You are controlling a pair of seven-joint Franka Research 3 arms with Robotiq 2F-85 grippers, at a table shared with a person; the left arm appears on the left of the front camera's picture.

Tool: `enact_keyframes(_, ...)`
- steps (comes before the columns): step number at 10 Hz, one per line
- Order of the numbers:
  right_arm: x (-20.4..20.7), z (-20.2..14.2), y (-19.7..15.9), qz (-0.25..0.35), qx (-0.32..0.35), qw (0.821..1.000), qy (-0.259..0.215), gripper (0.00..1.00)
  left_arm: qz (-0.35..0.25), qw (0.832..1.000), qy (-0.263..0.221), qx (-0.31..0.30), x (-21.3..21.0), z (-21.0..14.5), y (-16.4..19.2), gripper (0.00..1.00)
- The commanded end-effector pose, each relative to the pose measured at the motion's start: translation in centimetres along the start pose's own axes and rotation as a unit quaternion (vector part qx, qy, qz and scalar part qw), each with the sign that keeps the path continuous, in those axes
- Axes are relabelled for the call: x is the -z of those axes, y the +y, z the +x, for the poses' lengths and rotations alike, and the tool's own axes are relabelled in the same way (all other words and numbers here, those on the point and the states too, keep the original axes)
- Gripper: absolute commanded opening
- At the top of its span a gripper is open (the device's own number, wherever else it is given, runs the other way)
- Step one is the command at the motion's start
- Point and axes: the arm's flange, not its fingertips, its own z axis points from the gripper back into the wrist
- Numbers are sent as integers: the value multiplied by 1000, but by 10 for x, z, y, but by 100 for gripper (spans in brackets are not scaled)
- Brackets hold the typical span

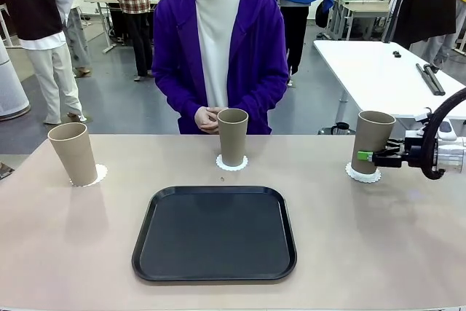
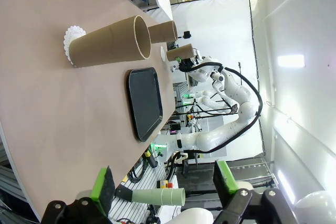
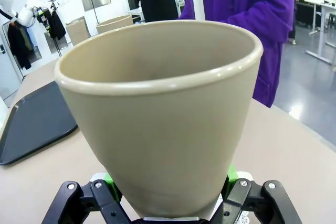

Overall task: Place coasters on the table and set cups on them.
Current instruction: Take one Reusable plastic cup from the Flat Tray and place it on a coaster set by the human.

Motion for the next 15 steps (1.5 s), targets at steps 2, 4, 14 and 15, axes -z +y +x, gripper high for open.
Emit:
enact_keyframes(2,2,-3,1,1,3,1000,1,82,4,1000,-1,-4,-1,-1,-2,100)
enact_keyframes(4,2,-3,1,1,3,1000,1,82,4,1000,-1,-4,-1,-1,-2,100)
enact_keyframes(14,1,-19,-22,54,-62,997,-12,82,4,1000,-1,-4,-1,-1,-2,100)
enact_keyframes(15,0,-22,-25,55,-60,997,-11,82,4,1000,-1,-4,-1,-1,-2,100)
